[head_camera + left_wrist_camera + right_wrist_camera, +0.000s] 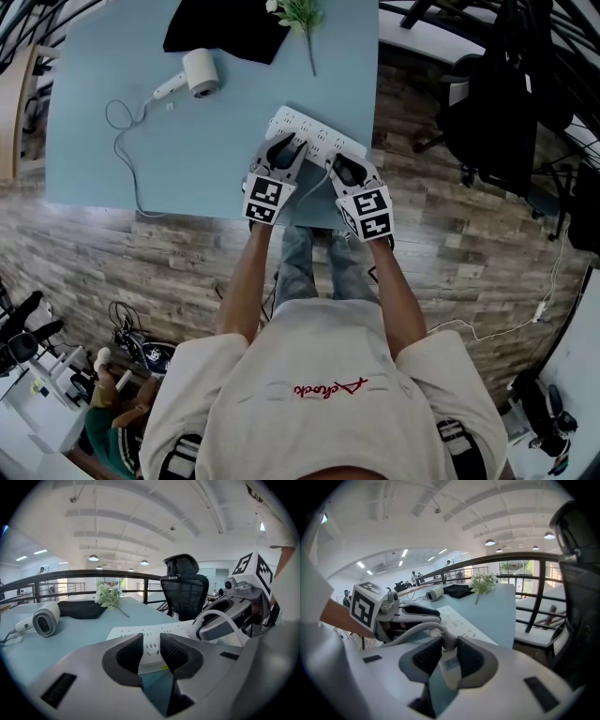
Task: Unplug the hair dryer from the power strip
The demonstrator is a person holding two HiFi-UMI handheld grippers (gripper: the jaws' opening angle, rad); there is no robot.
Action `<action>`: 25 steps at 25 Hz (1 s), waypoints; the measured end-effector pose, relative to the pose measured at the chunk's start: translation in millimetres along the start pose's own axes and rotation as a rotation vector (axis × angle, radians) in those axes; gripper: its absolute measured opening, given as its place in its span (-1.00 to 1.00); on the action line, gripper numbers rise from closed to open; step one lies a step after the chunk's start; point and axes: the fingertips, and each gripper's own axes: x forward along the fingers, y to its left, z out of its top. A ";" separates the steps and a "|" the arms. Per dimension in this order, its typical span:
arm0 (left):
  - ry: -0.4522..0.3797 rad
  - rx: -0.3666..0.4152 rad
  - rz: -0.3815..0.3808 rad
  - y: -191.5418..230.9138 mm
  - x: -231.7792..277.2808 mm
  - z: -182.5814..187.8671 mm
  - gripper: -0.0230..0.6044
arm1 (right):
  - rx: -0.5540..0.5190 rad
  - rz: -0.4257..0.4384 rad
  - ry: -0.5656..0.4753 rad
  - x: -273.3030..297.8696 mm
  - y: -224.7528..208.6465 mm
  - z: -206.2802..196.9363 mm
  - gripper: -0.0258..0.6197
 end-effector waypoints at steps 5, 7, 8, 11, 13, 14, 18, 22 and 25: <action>0.000 0.012 0.008 0.8 1.4 1.4 -0.56 | -0.014 -0.016 -0.095 -12.3 2.6 37.1 -0.57; 0.003 -0.004 0.005 -0.3 1.1 0.3 -0.56 | -0.010 -0.012 -0.101 -11.4 0.6 41.6 -0.57; 0.006 -0.013 -0.003 -1.8 0.9 -0.4 -0.56 | 0.003 -0.012 -0.100 -12.7 -1.7 39.5 -0.57; 0.005 -0.026 -0.017 -1.0 -1.3 2.1 -0.56 | 0.029 -0.018 -0.092 -15.4 -5.5 32.2 -0.57; -0.005 -0.033 -0.011 -2.7 -5.4 4.3 -0.56 | 0.043 -0.018 -0.086 -17.2 -6.1 25.9 -0.57; -0.011 -0.032 -0.007 -4.2 -7.6 5.3 -0.56 | 0.051 -0.019 -0.085 -18.6 -7.0 23.3 -0.57; -0.032 -0.032 0.006 -7.2 -15.8 12.9 -0.58 | 0.063 -0.017 -0.094 -23.9 -9.6 21.1 -0.57; -0.058 -0.037 0.011 -13.8 -28.5 28.5 -0.75 | 0.036 -0.007 -0.115 -34.1 -4.4 30.3 -0.57; -0.088 -0.045 0.011 -20.7 -39.9 44.7 -0.89 | 0.010 0.002 -0.135 -42.7 1.6 37.9 -0.57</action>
